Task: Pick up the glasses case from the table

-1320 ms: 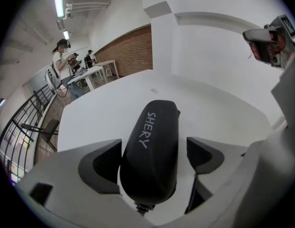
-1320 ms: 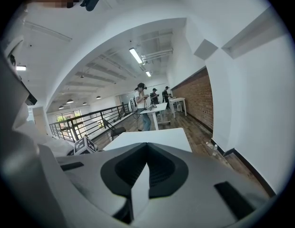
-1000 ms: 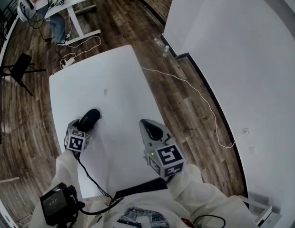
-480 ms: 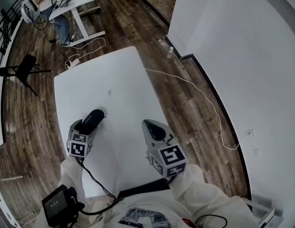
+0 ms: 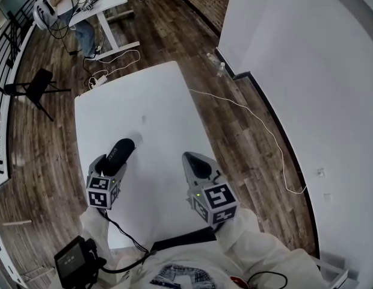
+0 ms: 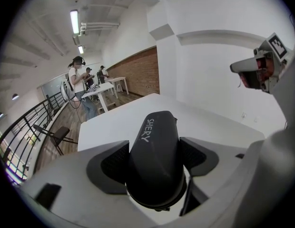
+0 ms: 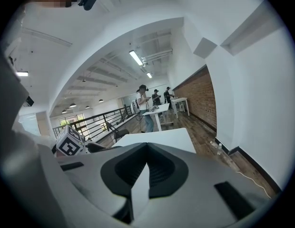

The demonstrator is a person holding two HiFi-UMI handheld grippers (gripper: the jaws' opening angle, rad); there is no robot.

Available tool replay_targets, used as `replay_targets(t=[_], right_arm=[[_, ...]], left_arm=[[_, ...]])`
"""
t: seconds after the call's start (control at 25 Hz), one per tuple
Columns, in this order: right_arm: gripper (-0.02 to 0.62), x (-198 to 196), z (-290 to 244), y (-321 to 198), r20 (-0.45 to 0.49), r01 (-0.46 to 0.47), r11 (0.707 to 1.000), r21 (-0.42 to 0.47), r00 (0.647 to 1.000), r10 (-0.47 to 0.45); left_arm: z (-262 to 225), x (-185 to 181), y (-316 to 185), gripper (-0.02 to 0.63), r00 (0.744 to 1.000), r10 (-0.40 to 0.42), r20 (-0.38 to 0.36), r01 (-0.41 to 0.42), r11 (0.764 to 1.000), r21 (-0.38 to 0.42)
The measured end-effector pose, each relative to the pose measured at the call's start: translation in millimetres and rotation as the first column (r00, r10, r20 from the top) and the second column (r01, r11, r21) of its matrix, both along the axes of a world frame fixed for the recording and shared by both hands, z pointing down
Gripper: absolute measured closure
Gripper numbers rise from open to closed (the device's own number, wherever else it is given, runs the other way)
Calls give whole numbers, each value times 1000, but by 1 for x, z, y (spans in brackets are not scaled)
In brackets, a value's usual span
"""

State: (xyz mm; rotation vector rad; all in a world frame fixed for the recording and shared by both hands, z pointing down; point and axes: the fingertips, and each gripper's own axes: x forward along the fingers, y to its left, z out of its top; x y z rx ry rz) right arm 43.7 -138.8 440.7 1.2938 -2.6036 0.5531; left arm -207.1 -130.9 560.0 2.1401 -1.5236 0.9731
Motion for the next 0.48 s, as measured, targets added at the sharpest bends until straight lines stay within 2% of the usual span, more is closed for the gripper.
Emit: replay_targets(t=[0.24, 0.48], right_arm=[[609, -7, -4, 2, 13, 17, 1000, 7, 1000, -17], [611, -13, -11, 4, 21, 36, 999, 23, 999, -37]], left_arm=[[-58, 19, 9, 255, 997, -17, -75, 24, 994, 106], [-117, 32, 25, 256, 989, -19, -145, 51, 974, 221]])
